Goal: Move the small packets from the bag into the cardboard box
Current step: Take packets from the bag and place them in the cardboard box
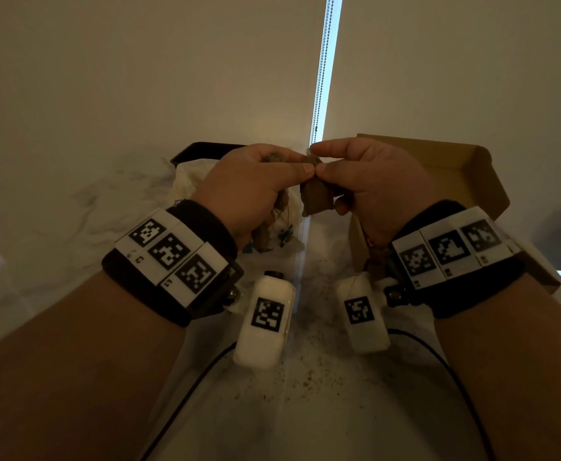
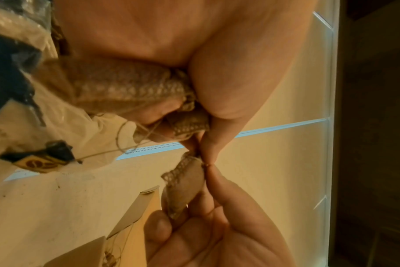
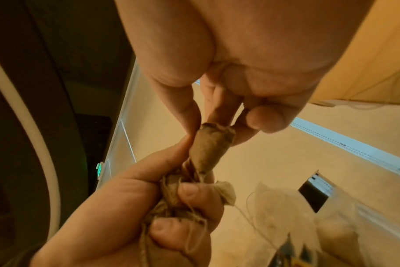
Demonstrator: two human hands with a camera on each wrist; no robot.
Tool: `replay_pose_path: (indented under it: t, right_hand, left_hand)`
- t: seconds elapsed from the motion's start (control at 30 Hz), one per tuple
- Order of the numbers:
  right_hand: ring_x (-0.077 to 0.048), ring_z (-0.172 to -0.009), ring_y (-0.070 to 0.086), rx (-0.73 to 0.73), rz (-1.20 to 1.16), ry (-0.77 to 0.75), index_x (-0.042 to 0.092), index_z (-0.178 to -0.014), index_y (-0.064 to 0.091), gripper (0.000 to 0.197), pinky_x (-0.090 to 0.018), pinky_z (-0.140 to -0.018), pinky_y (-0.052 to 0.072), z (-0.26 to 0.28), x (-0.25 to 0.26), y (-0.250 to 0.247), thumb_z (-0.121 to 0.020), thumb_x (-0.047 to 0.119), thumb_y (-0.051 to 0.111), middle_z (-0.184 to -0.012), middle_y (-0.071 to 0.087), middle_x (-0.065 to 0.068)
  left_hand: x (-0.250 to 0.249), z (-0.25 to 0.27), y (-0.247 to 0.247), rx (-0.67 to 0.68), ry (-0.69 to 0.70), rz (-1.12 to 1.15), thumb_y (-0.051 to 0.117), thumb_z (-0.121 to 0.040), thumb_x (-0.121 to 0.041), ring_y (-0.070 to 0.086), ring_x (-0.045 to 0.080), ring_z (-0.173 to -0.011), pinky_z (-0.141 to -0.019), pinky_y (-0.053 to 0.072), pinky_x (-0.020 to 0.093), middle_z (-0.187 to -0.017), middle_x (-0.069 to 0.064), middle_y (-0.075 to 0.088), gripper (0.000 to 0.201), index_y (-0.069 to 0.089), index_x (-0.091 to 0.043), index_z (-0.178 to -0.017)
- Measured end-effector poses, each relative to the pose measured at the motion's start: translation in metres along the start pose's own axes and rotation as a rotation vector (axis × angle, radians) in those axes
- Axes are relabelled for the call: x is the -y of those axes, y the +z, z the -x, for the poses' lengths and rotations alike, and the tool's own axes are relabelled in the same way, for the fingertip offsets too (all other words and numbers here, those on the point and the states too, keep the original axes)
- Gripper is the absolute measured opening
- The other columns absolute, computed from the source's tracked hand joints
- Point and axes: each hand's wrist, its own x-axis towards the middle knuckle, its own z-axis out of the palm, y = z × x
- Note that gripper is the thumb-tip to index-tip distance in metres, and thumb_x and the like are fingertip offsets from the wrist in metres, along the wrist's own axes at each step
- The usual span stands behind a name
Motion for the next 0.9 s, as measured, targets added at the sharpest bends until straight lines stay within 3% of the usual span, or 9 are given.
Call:
replay_pose_path:
  t: [0.1, 0.2, 0.33, 0.47, 0.53, 0.63, 0.73, 0.83, 0.9]
  right_hand:
    - [-0.017, -0.071, 0.064, 0.052, 0.032, -0.041, 0.031, -0.102, 0.064, 0.029, -0.029, -0.054, 0.046, 0.004, 0.003, -0.002, -0.088, 0.006, 0.064, -0.089, 0.073, -0.016]
    - [-0.010, -0.063, 0.061, 0.071, 0.038, -0.067, 0.025, -0.105, 0.066, 0.031, -0.021, -0.053, 0.046, 0.009, 0.008, -0.003, -0.085, 0.001, 0.066, -0.087, 0.070, -0.023]
    - [0.000, -0.053, 0.060, 0.102, 0.090, -0.085, 0.018, -0.097, 0.066, 0.028, -0.010, -0.050, 0.043, 0.011, 0.018, -0.006, -0.081, -0.006, 0.068, -0.078, 0.069, -0.010]
    - [-0.012, -0.066, 0.067, 0.041, 0.213, -0.057, 0.021, -0.088, 0.066, 0.020, -0.013, -0.053, 0.043, 0.012, 0.025, -0.023, -0.082, 0.003, 0.070, -0.082, 0.074, -0.006]
    - [-0.013, -0.066, 0.065, -0.046, 0.280, -0.015, 0.023, -0.086, 0.066, 0.019, -0.019, -0.055, 0.044, 0.014, 0.028, -0.039, -0.082, 0.005, 0.070, -0.083, 0.074, -0.004]
    - [-0.015, -0.068, 0.065, -0.093, 0.331, 0.103, 0.021, -0.083, 0.065, 0.019, -0.030, -0.058, 0.049, 0.018, 0.031, -0.064, -0.083, 0.003, 0.068, -0.085, 0.072, -0.005]
    - [-0.010, -0.064, 0.065, -0.009, 0.525, 0.242, 0.019, -0.085, 0.066, 0.016, -0.033, -0.061, 0.052, 0.019, 0.026, -0.079, -0.082, 0.003, 0.069, -0.086, 0.071, -0.005]
    - [-0.019, -0.080, 0.067, 0.087, 0.699, 0.383, 0.021, -0.090, 0.067, 0.016, -0.039, -0.074, 0.056, 0.019, 0.017, -0.084, -0.084, 0.005, 0.069, -0.090, 0.070, -0.005]
    - [-0.017, -0.081, 0.066, 0.170, 0.787, 0.464, 0.022, -0.094, 0.066, 0.017, -0.033, -0.072, 0.056, 0.020, 0.014, -0.084, -0.086, 0.007, 0.068, -0.090, 0.069, -0.002]
  left_hand:
    - [-0.001, -0.001, -0.003, 0.046, -0.071, 0.053, 0.071, -0.091, -0.027, 0.047, 0.018, -0.058, -0.039, 0.035, 0.022, -0.077, 0.010, 0.058, 0.011, 0.074, -0.018, -0.096]
    - [-0.002, -0.001, -0.005, 0.146, -0.137, 0.086, 0.068, -0.093, -0.025, 0.046, 0.014, -0.055, -0.037, 0.033, 0.020, -0.070, 0.002, 0.059, 0.007, 0.073, -0.020, -0.093]
    - [-0.006, 0.000, -0.004, 0.250, -0.225, 0.220, 0.065, -0.093, -0.017, 0.047, 0.008, -0.049, -0.033, 0.032, 0.014, -0.072, 0.003, 0.056, 0.003, 0.067, -0.015, -0.096]
    - [-0.006, 0.001, -0.002, 0.277, -0.187, 0.233, 0.068, -0.090, -0.024, 0.045, 0.009, -0.052, -0.034, 0.032, 0.013, -0.068, 0.001, 0.050, 0.013, 0.067, -0.016, -0.101]
    - [-0.005, 0.001, -0.002, 0.236, -0.176, 0.179, 0.072, -0.088, -0.034, 0.043, 0.014, -0.054, -0.035, 0.033, 0.016, -0.065, 0.001, 0.052, 0.011, 0.069, -0.023, -0.090]
    - [-0.006, 0.003, -0.003, 0.172, -0.212, 0.135, 0.070, -0.089, -0.042, 0.037, 0.016, -0.044, -0.034, 0.031, 0.019, -0.058, 0.003, 0.050, 0.025, 0.062, -0.026, -0.072]
    - [-0.007, 0.004, -0.002, 0.149, -0.202, 0.113, 0.067, -0.092, -0.044, 0.035, 0.017, -0.042, -0.034, 0.032, 0.020, -0.057, 0.003, 0.049, 0.033, 0.056, -0.019, -0.072]
    - [-0.005, 0.004, -0.002, 0.144, -0.215, 0.119, 0.067, -0.092, -0.044, 0.032, 0.015, -0.041, -0.035, 0.031, 0.020, -0.058, 0.003, 0.047, 0.035, 0.052, -0.018, -0.074]
    - [-0.005, 0.004, -0.001, 0.140, -0.224, 0.122, 0.067, -0.091, -0.044, 0.032, 0.015, -0.039, -0.036, 0.030, 0.019, -0.057, 0.003, 0.046, 0.035, 0.054, -0.017, -0.074]
